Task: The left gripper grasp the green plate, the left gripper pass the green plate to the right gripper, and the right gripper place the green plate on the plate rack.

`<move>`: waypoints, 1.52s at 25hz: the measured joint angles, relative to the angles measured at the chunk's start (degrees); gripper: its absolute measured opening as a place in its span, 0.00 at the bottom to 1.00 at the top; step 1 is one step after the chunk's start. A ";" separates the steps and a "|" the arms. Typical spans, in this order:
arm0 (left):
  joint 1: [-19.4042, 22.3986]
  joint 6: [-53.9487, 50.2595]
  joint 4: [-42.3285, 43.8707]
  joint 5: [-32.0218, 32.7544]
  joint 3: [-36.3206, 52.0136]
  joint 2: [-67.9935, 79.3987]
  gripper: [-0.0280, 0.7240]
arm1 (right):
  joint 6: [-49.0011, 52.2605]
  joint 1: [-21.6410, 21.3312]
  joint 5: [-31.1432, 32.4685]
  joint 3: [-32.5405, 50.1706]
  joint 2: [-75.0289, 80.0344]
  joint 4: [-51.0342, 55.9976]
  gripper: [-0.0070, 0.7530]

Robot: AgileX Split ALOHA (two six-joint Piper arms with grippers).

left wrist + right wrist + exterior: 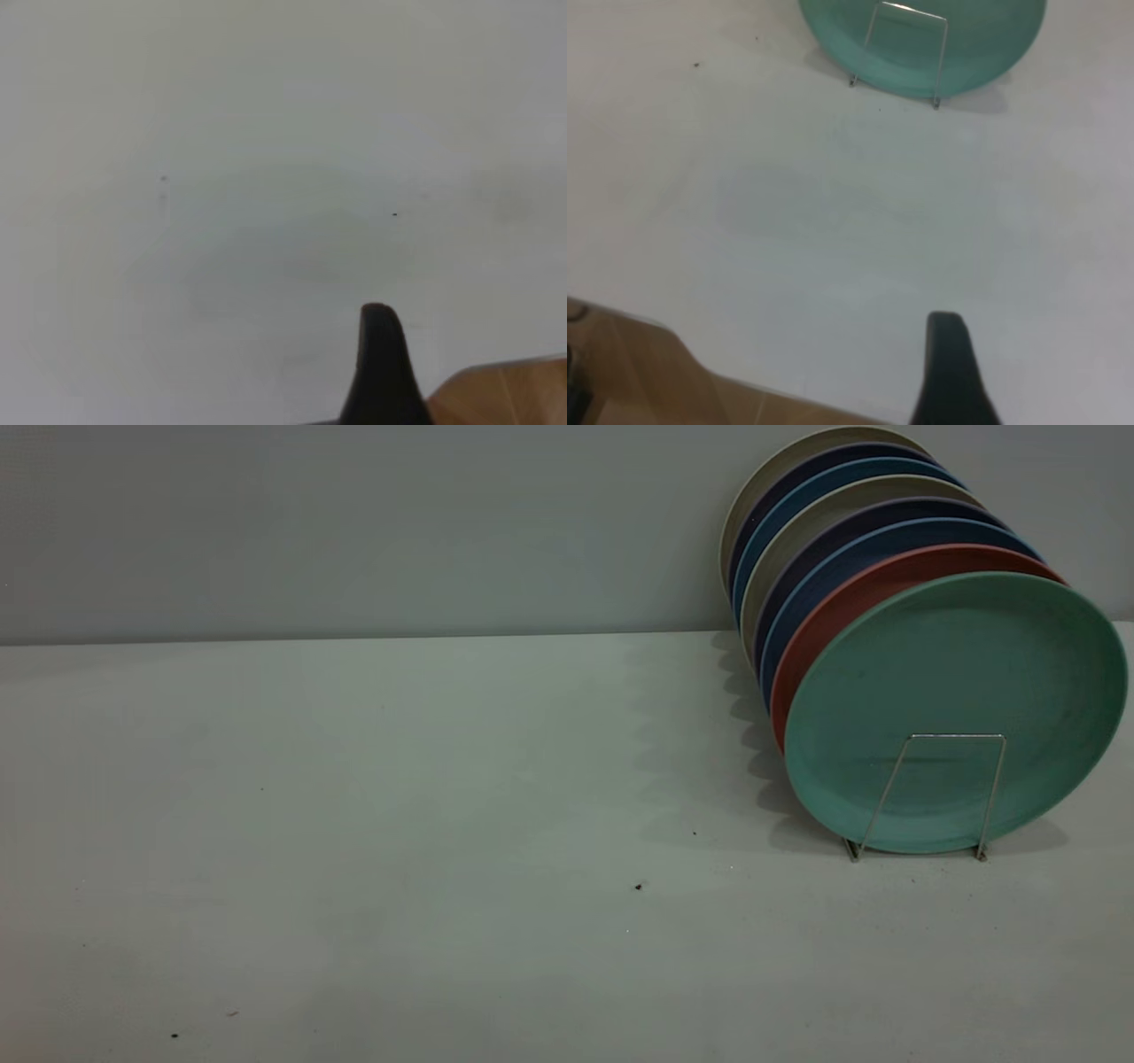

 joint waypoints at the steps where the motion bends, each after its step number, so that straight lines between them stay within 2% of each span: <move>1: -0.74 -0.28 0.00 0.00 0.00 0.00 0.76 | 0.07 0.00 0.00 0.00 0.00 -0.05 0.70; 5: -2.93 -0.91 -0.06 0.00 0.00 0.00 0.76 | 0.35 0.00 0.00 0.00 0.00 -0.05 0.70; 17: -3.47 -0.98 -0.06 -0.04 0.00 0.00 0.75 | 0.35 -0.05 0.00 0.00 -1.91 -0.05 0.70; 26: -5.62 -0.98 -0.06 -0.04 0.00 0.00 0.75 | 0.35 -5.14 0.17 0.00 -5.91 0.15 0.70; 38: -5.67 -1.08 -0.06 -0.04 0.00 0.00 0.75 | 0.39 -5.29 0.17 0.00 -5.91 0.15 0.70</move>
